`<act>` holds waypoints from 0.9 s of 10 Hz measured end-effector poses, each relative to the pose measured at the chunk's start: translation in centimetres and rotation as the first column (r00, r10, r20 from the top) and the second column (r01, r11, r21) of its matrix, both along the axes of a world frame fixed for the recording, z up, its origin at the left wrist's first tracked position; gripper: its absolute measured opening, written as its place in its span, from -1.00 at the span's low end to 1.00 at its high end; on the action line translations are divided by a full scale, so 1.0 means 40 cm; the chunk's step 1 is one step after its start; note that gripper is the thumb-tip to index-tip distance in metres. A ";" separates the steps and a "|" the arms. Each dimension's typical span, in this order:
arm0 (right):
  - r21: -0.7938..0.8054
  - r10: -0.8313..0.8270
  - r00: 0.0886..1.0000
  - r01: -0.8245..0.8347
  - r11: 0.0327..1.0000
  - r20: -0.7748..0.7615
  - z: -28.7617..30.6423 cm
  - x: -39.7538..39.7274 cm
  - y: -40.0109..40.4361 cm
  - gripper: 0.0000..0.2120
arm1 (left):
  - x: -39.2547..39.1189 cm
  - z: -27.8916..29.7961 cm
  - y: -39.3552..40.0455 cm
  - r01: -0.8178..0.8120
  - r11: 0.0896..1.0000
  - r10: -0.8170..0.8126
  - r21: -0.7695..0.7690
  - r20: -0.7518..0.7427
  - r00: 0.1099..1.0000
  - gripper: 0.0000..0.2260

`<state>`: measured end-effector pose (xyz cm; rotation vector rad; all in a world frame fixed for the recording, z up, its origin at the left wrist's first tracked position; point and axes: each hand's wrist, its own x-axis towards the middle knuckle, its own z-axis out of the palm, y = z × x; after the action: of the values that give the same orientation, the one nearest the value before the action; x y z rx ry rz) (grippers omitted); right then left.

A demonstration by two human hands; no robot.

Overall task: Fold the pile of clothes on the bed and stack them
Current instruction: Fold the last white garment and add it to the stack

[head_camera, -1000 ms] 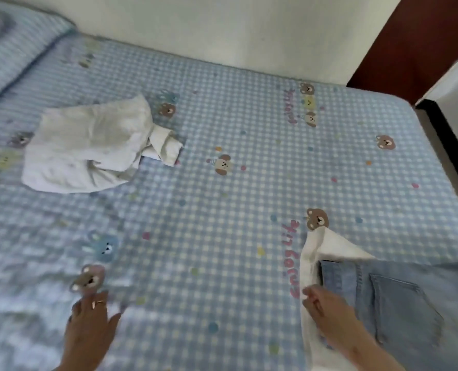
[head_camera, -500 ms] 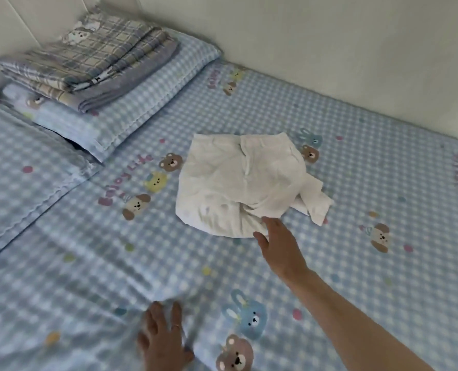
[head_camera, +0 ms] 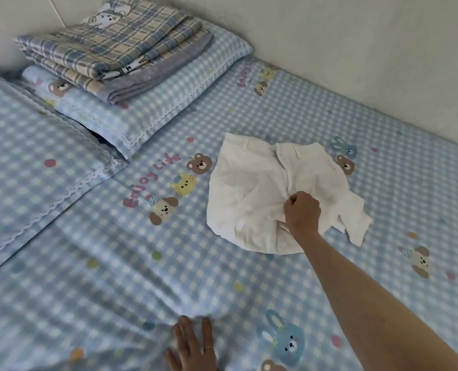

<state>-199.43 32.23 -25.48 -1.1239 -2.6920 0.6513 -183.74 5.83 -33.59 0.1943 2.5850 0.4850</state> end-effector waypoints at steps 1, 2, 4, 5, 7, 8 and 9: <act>-0.127 -0.017 0.996 0.006 0.992 -0.088 0.069 0.104 -0.025 -0.82 | 0.036 0.061 -0.005 0.063 0.991 -0.041 -0.116 0.179 0.983 -0.27; -0.285 -0.008 0.983 -0.045 0.957 -0.181 0.145 0.303 -0.081 -0.90 | 0.036 0.086 -0.063 -0.001 1.000 0.006 -0.026 0.195 0.981 -0.25; -0.399 -0.055 0.986 -0.011 0.917 -0.156 0.213 0.767 -0.255 -0.85 | 0.151 0.272 -0.226 -0.376 0.876 0.320 0.303 0.218 0.922 -0.40; -0.381 -0.064 0.994 0.024 0.924 -0.093 0.199 0.951 -0.354 -0.66 | 0.216 0.351 -0.277 -0.394 0.829 0.348 0.397 0.185 0.919 -0.28; -0.437 0.028 0.973 0.076 0.896 0.228 0.039 1.559 -0.565 -0.66 | 0.371 0.415 -0.316 -0.307 0.853 0.191 0.423 0.294 0.937 -0.04; -0.340 -0.038 0.968 0.124 0.932 0.249 -0.008 1.594 -0.527 -0.65 | 0.431 0.397 -0.312 -0.248 0.878 0.116 0.409 0.321 0.940 -0.04; -0.384 0.022 0.961 0.089 0.919 0.275 0.031 1.585 -0.447 -0.65 | 0.451 0.364 -0.302 -0.179 0.901 0.044 0.396 0.328 0.944 -0.11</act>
<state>-136.04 14.33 -24.25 -1.4473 -2.8354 1.1522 -165.69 -6.26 -19.01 0.1010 2.1603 1.0329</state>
